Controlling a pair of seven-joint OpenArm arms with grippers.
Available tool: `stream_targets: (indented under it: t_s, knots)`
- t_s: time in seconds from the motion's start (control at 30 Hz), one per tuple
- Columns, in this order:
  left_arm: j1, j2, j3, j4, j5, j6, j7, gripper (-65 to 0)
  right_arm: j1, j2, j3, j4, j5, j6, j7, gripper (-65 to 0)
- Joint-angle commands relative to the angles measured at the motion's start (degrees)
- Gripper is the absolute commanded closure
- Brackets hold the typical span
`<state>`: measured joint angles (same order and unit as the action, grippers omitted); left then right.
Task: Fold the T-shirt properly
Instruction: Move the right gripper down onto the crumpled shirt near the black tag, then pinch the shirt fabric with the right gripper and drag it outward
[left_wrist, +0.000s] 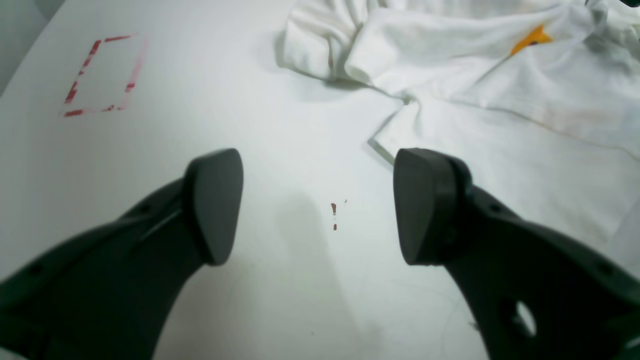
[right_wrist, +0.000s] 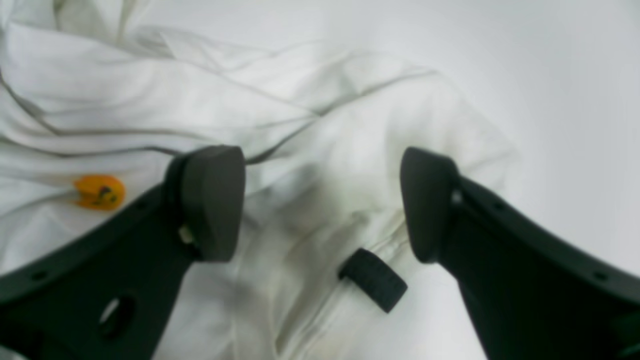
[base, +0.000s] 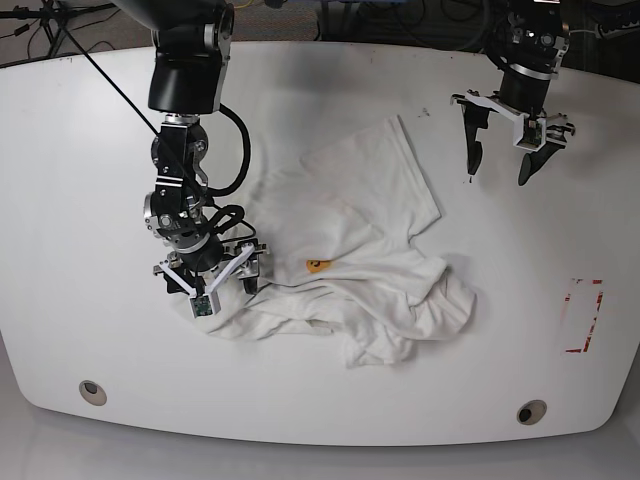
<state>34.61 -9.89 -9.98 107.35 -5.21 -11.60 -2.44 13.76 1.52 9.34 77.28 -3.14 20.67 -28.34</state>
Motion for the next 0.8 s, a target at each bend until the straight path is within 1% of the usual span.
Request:
stream_targets:
  t_s: [0.0,0.2,0.53,0.77]
  knots:
    - [0.4,-0.2,-0.1,1.2,-0.5,0.1,-1.4,-44.0,2.0,1.0,-0.8,-1.0,1.3,0.9,1.8,-46.4]
    - [0.4,-0.1,-0.2,1.4,-0.5,0.1,-1.1,-44.0,2.3,1.3,-1.0,-3.1,1.8,1.3,2.6,-46.4]
    - [0.1,-0.5,-0.3,1.1,-0.7,0.0,-1.7,-44.1,2.7,0.8,-0.1,-7.1,3.9,2.1,4.1,-46.5]
    - [0.1,-0.5,-0.3,1.0,-0.6,0.1,-1.7,-44.0,2.4,0.1,-0.5,-7.3,2.6,1.3,4.0,-46.3]
